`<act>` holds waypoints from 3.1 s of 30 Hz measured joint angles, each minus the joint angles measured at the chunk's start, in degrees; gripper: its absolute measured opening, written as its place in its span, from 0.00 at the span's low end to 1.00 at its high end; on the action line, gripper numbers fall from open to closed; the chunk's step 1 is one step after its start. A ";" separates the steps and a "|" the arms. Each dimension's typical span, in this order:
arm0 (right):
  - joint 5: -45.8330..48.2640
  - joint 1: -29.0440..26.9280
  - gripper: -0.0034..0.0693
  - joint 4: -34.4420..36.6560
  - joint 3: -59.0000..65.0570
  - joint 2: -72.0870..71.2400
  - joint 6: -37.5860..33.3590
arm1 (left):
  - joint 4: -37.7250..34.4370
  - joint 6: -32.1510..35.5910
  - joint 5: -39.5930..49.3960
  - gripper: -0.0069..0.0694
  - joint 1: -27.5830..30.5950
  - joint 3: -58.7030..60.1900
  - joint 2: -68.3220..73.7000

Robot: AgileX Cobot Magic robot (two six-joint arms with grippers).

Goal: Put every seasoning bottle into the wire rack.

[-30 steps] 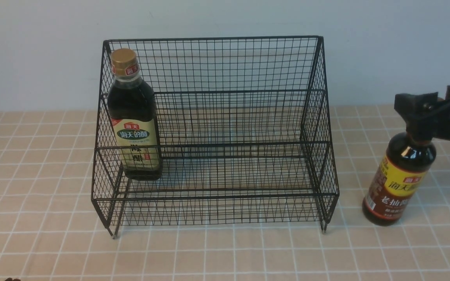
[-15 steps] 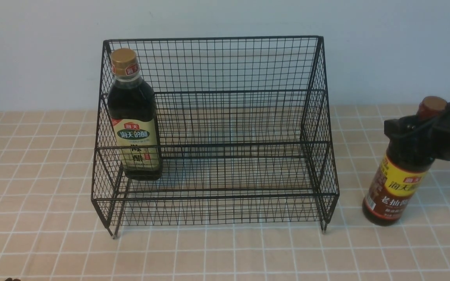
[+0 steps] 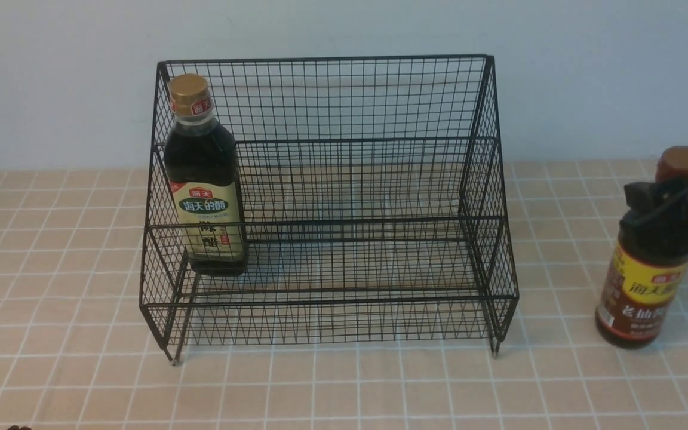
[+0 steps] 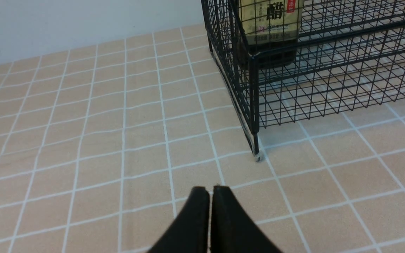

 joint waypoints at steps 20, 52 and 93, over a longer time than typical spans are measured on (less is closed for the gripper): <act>12.05 14.08 0.42 4.67 -21.02 -9.97 0.06 | 0.00 0.00 0.05 0.08 0.00 0.00 0.00; 5.72 24.59 0.42 4.95 -21.19 14.65 4.84 | 0.00 0.00 0.11 0.08 0.00 0.00 0.00; 25.74 24.95 0.53 3.51 -22.28 -19.68 7.22 | 0.00 -0.07 0.13 0.08 0.00 0.00 0.00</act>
